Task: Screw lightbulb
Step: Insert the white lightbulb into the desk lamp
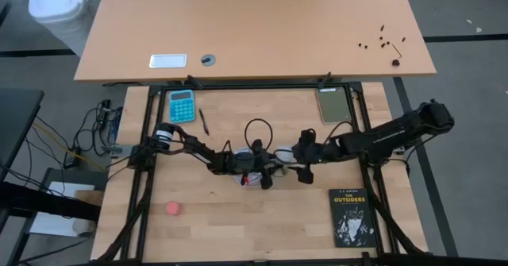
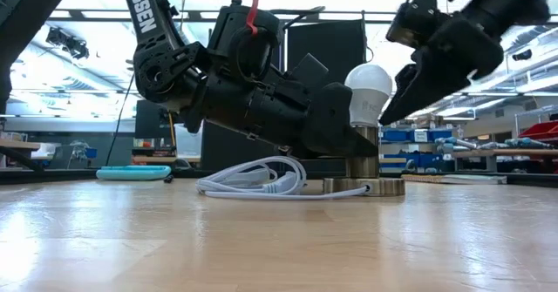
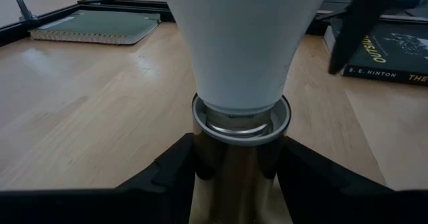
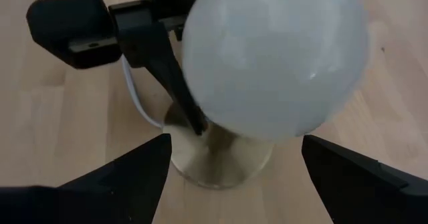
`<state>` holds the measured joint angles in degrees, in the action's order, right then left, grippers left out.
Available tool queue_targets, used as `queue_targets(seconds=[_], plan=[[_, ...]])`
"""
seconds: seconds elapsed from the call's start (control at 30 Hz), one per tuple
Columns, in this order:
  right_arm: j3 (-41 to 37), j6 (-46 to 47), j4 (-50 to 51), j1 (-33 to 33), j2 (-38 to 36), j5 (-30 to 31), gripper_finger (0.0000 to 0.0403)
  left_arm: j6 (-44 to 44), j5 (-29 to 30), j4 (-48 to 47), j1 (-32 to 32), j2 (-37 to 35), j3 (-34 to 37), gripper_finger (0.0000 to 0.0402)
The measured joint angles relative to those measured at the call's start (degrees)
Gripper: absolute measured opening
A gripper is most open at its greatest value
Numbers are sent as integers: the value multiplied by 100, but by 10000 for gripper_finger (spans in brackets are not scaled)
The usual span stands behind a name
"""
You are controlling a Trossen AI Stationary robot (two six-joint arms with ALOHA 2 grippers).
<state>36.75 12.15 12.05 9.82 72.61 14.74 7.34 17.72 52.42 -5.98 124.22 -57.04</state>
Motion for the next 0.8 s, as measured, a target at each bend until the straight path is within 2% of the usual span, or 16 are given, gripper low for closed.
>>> queue_targets(seconds=[0.3,0.5,0.8], plan=[[743,-609,1344,-614,36,-877,346,-69,-33,-2,0,0,0,182],[967,-1328,1763,-708,36,-994,346,-69,-81,-1,0,2,3,182],[1083,-2344,2097,-740,36,-1277,346,-134,-540,-4,0,2,4,182]])
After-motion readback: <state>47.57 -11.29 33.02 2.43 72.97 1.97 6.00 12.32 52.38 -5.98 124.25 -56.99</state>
